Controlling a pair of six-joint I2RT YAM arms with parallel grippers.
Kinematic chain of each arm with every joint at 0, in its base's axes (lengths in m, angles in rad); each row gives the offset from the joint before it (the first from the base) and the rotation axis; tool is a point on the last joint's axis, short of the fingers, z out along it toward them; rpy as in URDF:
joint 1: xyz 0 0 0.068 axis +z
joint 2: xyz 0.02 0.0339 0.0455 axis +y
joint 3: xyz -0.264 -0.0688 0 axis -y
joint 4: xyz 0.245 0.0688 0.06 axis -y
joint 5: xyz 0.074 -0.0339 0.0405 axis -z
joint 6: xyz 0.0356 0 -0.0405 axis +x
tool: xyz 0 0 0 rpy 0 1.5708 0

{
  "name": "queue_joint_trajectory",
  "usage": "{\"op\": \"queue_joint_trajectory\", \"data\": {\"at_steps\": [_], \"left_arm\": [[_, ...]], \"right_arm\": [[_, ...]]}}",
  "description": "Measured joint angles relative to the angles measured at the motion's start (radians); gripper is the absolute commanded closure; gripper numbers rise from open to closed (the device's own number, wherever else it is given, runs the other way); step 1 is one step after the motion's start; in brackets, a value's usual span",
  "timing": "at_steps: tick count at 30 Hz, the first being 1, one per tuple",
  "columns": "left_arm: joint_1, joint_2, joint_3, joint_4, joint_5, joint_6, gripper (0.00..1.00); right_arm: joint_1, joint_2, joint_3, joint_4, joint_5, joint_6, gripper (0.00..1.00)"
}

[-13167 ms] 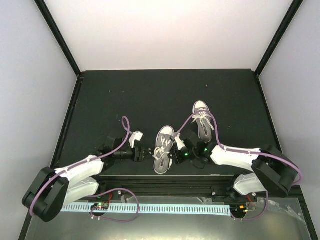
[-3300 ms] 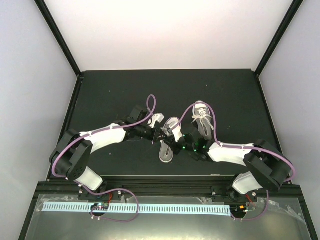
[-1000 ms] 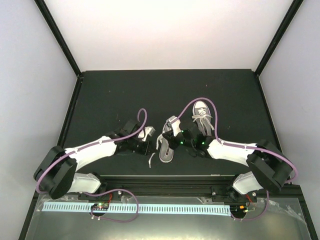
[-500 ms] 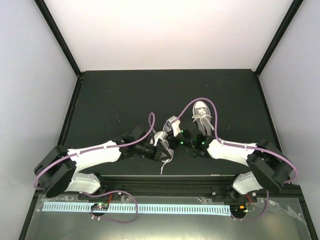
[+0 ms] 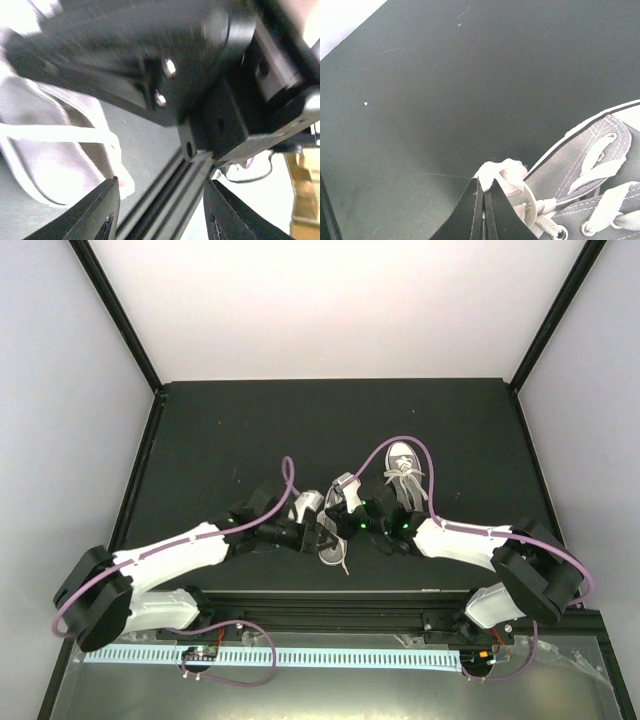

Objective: Tie the shoes
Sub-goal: Wrap the shoelace around the shoelace.

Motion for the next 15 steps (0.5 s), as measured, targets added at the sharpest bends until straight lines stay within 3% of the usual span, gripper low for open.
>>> {"op": "queue_joint_trajectory", "data": {"at_steps": [8, 12, 15], "left_arm": [[0.193, -0.122, -0.001, -0.079, -0.051, 0.085, 0.51], [0.251, -0.040, 0.008, -0.045, -0.027, 0.084, 0.58], [0.265, 0.059, 0.026, 0.007, 0.007, 0.070, 0.58]], "right_arm": [[0.000, 0.000, -0.002, 0.005, -0.002, 0.000, 0.98], [0.000, -0.002, -0.010, 0.011, -0.011, -0.001, 0.98], [0.000, -0.002, -0.015, 0.016, -0.021, -0.004, 0.98]]}}
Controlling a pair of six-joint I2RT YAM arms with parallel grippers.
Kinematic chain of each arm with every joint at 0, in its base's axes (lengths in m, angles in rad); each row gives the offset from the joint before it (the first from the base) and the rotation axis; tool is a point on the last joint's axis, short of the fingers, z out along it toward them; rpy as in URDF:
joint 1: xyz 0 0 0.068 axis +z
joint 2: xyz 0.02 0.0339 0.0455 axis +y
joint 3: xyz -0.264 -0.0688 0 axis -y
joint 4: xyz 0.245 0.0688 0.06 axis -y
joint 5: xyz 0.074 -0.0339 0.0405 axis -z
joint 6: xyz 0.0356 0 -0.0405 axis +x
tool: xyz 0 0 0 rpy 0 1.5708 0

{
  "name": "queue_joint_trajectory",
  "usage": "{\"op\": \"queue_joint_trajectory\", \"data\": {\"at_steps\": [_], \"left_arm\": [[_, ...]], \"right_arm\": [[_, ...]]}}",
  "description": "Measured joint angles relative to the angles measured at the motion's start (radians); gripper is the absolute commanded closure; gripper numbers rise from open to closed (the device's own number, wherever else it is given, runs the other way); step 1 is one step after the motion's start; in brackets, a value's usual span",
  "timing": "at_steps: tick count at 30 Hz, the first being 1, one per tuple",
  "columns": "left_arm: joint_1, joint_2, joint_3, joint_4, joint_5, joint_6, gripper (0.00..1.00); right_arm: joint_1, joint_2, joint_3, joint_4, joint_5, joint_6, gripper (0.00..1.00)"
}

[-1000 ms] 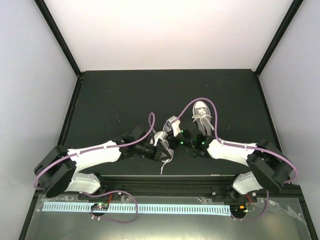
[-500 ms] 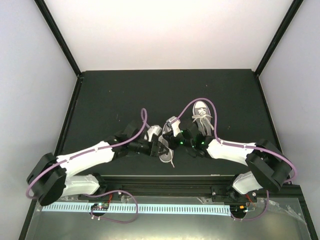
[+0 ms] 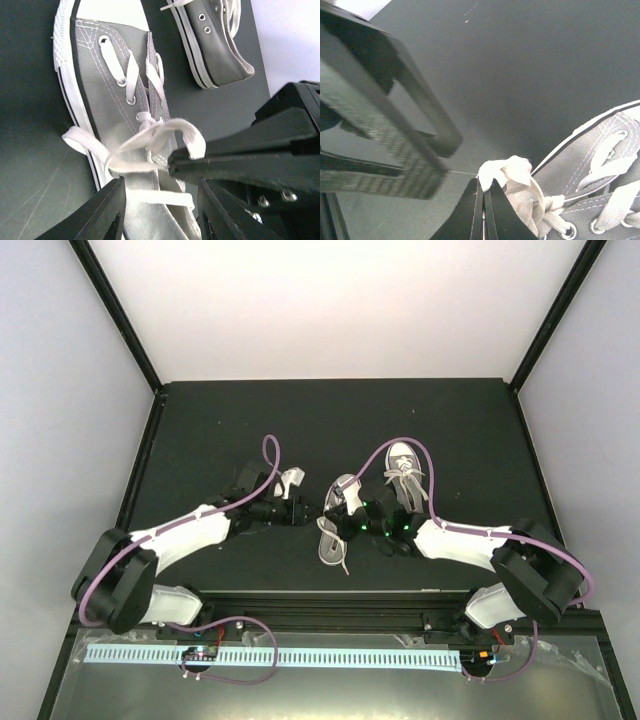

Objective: Tie the shoes
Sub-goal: Wrap the shoelace around the shoelace.

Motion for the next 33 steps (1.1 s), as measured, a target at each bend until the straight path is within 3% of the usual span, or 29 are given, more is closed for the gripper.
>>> {"op": "queue_joint_trajectory", "data": {"at_steps": [12, 21, 25, 27, 30, 33], "left_arm": [[0.001, 0.168, 0.078, 0.148, 0.094, -0.059, 0.54], [0.001, 0.209, 0.078, 0.174, 0.122, -0.080, 0.79], [0.001, 0.212, 0.078, 0.176, 0.130, -0.084, 0.97], [0.001, 0.212, 0.078, 0.182, 0.133, -0.087, 0.98], [0.001, 0.212, 0.078, 0.183, 0.132, -0.087, 0.98], [0.001, 0.211, 0.078, 0.182, 0.129, -0.087, 0.99]], "right_arm": [[-0.002, 0.000, -0.012, 0.014, -0.036, -0.021, 0.98], [-0.002, 0.000, -0.012, 0.015, -0.037, -0.023, 0.98], [-0.002, 0.000, -0.012, 0.015, -0.037, -0.023, 0.97], [-0.002, 0.000, -0.012, 0.015, -0.036, -0.023, 0.84], [-0.002, -0.002, -0.012, 0.008, -0.033, -0.025, 0.53], [-0.001, -0.031, -0.021, -0.006, -0.027, -0.018, 0.39]]}}
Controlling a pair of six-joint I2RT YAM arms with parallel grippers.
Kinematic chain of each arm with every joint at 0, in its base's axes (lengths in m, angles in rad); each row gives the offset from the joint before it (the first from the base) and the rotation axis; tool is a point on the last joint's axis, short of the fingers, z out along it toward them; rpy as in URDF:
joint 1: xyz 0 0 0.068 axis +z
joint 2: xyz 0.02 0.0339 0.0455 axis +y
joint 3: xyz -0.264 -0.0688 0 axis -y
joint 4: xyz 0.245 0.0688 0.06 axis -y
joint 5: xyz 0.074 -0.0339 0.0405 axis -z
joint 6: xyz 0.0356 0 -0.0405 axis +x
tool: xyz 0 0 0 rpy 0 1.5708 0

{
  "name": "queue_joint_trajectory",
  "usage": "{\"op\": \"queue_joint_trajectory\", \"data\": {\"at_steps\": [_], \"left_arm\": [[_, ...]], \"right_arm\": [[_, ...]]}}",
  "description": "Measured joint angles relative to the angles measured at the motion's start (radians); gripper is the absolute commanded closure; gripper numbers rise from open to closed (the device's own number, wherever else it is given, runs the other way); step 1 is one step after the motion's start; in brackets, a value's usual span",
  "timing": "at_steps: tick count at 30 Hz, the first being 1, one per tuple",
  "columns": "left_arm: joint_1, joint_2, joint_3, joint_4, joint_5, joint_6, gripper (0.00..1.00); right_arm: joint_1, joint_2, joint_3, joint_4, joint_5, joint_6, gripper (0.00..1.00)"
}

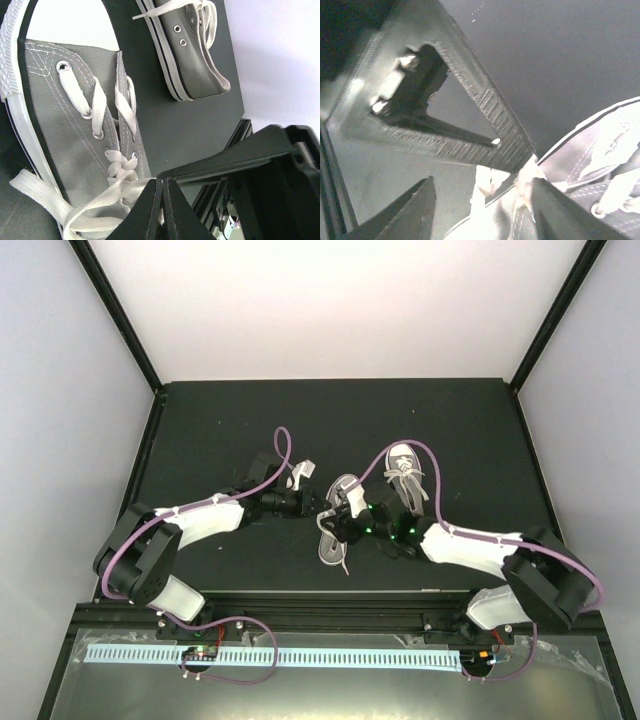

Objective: Tie the shoes
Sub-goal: Wrap the shoelace around the shoelace.

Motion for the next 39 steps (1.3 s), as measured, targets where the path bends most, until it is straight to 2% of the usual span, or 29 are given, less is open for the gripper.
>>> {"op": "queue_joint_trajectory", "data": {"at_steps": [4, 8, 14, 21, 35, 39], "left_arm": [[0.000, 0.000, 0.000, 0.000, -0.004, 0.000, 0.98], [0.000, 0.000, 0.000, 0.000, -0.005, 0.001, 0.99], [0.000, -0.001, 0.000, -0.002, -0.011, 0.008, 0.98], [0.000, -0.002, 0.000, -0.003, -0.016, 0.011, 0.98], [0.000, -0.003, 0.000, -0.003, -0.023, 0.016, 0.99], [0.000, -0.003, 0.000, 0.000, -0.022, 0.023, 0.98]], "right_arm": [[0.000, -0.106, -0.062, -0.005, 0.010, 0.020, 0.38], [0.000, -0.181, -0.140, -0.004, 0.006, 0.053, 0.43], [0.000, -0.169, -0.206, 0.006, -0.010, 0.128, 0.52], [0.000, -0.137, -0.223, 0.046, -0.036, 0.189, 0.55], [0.000, -0.067, -0.222, 0.103, -0.092, 0.203, 0.98], [0.000, -0.097, -0.221, 0.086, -0.087, 0.206, 0.98]]}}
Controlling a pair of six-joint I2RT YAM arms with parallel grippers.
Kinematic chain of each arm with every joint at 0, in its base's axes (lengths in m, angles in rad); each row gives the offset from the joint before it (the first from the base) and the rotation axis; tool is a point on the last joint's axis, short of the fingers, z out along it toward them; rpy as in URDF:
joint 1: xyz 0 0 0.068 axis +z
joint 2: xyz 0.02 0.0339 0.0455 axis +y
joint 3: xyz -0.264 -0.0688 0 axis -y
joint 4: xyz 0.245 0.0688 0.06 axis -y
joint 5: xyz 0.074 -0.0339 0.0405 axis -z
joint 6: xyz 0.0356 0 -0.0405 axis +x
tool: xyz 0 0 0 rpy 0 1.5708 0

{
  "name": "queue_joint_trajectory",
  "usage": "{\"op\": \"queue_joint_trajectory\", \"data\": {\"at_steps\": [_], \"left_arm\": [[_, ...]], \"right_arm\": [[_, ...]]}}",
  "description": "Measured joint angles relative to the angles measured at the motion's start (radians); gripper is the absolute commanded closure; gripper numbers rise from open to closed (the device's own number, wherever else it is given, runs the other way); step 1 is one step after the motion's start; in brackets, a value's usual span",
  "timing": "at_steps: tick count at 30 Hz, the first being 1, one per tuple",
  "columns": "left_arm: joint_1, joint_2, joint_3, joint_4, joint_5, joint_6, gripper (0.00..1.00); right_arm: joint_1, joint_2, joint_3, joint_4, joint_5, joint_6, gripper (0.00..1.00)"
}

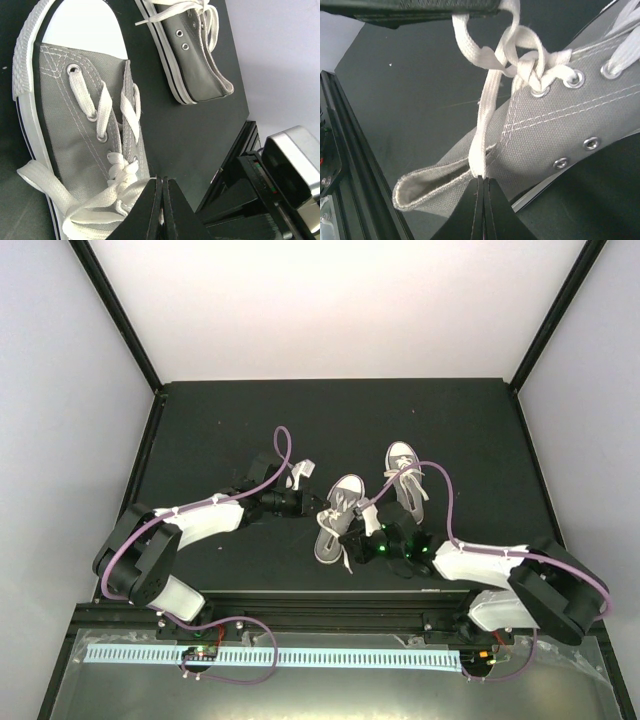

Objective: Tie the shoes
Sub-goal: Wrap the shoelace around the shoelace.

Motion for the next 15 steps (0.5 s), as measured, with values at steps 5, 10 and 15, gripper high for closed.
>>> {"op": "queue_joint_trajectory", "data": {"at_steps": [5, 10, 15], "left_arm": [[0.000, -0.014, -0.020, 0.022, 0.010, 0.019, 0.98], [-0.001, -0.051, -0.050, 0.025, 0.033, 0.064, 0.98], [-0.014, -0.056, -0.076, 0.032, 0.051, 0.104, 0.98]], "right_arm": [[0.000, -0.064, 0.021, -0.080, 0.063, -0.002, 0.98], [-0.006, -0.103, 0.106, -0.197, 0.161, -0.028, 0.98], [-0.034, -0.057, 0.201, -0.263, 0.206, -0.064, 0.98]]}}
